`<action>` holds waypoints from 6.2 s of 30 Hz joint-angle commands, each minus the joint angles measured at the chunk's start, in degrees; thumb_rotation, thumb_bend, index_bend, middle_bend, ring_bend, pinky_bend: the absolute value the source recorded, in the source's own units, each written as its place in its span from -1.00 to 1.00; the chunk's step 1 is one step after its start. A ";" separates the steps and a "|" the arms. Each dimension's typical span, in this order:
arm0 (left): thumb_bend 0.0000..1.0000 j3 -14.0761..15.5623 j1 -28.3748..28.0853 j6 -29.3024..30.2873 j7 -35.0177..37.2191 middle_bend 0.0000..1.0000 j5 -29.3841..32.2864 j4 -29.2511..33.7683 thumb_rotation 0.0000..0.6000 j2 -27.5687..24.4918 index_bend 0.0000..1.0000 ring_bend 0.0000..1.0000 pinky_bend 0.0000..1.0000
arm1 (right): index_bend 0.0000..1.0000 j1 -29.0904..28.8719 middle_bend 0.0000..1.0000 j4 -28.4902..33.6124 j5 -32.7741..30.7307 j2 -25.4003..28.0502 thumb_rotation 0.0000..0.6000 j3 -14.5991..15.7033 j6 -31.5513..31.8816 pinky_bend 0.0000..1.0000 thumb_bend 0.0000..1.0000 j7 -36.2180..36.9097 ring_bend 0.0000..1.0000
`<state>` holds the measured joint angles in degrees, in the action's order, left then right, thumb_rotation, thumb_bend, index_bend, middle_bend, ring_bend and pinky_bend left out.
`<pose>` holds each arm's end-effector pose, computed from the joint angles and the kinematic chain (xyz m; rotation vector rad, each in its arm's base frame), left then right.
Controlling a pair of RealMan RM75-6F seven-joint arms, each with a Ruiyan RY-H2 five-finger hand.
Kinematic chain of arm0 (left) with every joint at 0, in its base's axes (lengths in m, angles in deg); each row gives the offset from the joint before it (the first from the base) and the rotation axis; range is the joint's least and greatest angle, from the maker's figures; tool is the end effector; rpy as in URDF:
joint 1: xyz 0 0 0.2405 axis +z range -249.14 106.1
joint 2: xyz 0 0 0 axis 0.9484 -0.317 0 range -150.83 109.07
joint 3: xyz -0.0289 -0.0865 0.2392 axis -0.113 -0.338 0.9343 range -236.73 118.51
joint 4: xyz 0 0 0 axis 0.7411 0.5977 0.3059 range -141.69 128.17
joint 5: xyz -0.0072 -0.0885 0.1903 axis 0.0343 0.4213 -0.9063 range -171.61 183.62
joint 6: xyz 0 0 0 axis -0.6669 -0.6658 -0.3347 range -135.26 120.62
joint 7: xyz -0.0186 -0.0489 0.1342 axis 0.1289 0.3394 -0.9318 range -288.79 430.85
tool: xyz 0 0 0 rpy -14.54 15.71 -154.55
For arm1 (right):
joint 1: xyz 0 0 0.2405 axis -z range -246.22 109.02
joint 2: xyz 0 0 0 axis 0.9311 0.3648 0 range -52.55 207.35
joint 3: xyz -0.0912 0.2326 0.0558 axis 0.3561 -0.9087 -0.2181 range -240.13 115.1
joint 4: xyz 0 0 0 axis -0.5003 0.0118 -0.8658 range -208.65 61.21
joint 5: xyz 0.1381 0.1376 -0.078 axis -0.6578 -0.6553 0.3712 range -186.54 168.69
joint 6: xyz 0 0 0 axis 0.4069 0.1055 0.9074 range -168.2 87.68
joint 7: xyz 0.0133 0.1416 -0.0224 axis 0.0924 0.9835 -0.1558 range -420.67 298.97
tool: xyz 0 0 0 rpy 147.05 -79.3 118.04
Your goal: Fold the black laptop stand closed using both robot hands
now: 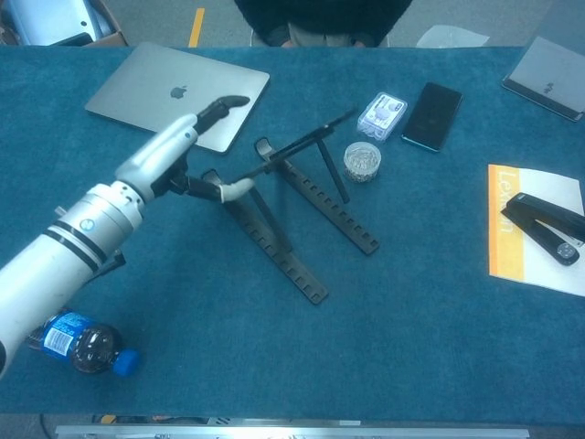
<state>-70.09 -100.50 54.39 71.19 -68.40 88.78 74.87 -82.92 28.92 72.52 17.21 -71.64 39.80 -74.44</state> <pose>-0.1228 0.2662 -0.0364 -1.6233 -1.4981 -1.3679 -0.2464 -0.2441 0.1715 1.4647 -0.7254 0.9317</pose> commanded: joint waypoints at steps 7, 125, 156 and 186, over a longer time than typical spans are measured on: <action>-0.49 -2.61 -2.09 -1.60 -0.53 -1.00 3.37 -2.03 0.61 -2.22 -1.00 -1.00 -0.99 | -0.75 -0.17 -0.49 0.46 0.12 -0.54 1.00 0.02 0.22 -0.69 -0.88 -0.78 -0.81; -0.49 2.11 -6.71 -1.08 -1.28 -1.00 -0.98 -10.42 1.00 -10.82 -1.00 -1.00 -0.99 | -0.55 -24.69 -0.22 -3.71 -9.95 -17.20 1.00 -4.19 -38.73 -0.37 -0.40 40.67 -0.64; -0.49 2.44 -5.90 0.04 -2.56 -1.00 -0.83 -9.32 1.00 -11.54 -1.00 -1.00 -0.99 | -0.52 -32.52 -0.20 -20.31 -17.18 -31.98 1.00 -6.81 -45.26 -0.34 -0.36 40.92 -0.63; -0.49 2.99 -4.42 1.28 -3.32 -1.00 -0.87 -7.91 1.00 -12.88 -1.00 -1.00 -0.99 | -0.52 -36.37 -0.20 -28.38 -18.65 -36.96 1.00 -8.82 -49.22 -0.34 -0.36 41.22 -0.63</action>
<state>-67.10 -104.91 55.67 67.87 -69.27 80.87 61.99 -118.87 1.14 54.01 -19.20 -80.16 -9.17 -33.32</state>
